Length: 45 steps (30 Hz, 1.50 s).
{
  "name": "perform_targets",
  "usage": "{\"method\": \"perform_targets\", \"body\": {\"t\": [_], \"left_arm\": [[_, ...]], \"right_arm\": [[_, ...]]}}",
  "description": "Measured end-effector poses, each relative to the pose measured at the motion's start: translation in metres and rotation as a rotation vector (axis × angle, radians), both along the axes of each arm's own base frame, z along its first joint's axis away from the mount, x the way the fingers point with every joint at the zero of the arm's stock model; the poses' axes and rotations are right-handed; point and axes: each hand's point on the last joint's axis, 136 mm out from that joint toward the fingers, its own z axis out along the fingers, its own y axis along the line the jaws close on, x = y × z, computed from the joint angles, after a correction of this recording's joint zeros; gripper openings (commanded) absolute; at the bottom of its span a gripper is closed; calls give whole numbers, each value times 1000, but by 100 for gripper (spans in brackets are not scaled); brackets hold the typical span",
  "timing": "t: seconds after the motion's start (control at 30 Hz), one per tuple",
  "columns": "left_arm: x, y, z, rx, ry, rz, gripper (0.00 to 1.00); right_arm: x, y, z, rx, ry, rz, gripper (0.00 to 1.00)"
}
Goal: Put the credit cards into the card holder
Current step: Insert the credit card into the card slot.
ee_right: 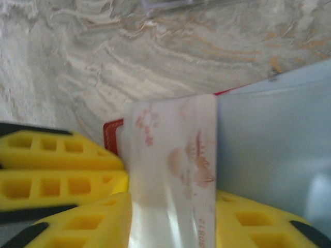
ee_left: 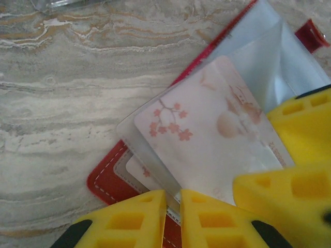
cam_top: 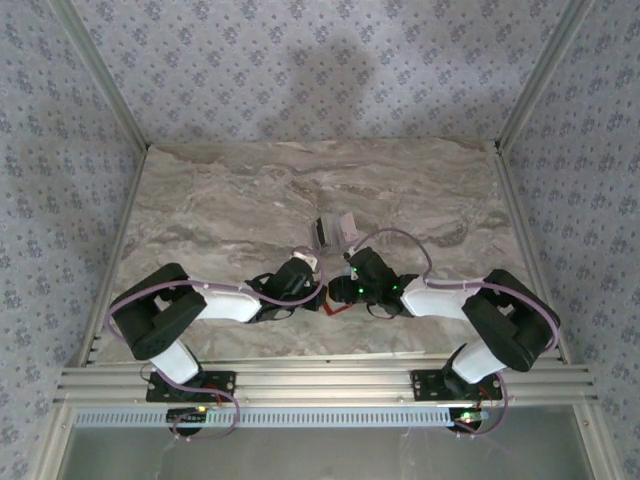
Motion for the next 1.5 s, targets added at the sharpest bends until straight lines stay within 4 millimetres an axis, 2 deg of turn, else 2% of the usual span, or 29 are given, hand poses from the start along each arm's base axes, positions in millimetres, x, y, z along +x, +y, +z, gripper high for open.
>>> {"method": "perform_targets", "body": {"t": [0.17, 0.37, 0.47, 0.6, 0.7, 0.83, 1.03, 1.5], "left_arm": [[0, 0, 0, 5, -6, -7, 16], [1, 2, 0, 6, -4, -18, 17], [2, 3, -1, 11, 2, -18, 17], [6, 9, -1, 26, 0, -5, 17], [9, 13, -1, 41, -6, 9, 17], [11, 17, -1, 52, -7, 19, 17], [11, 21, 0, 67, -12, 16, 17], [10, 26, 0, 80, -18, 20, 17]], "right_arm": [[-7, -3, 6, -29, 9, 15, 51], [-5, -15, 11, -97, 1, -3, 50], [-1, -23, 14, -140, -21, -21, 40], [8, -31, 19, -185, -49, -53, 13], [15, -30, 22, -190, -60, -70, 5], [24, -21, 21, -194, -54, -67, 4], [34, -6, 4, -221, -16, -50, 0], [35, -1, -10, -247, 7, -35, 0]]}}
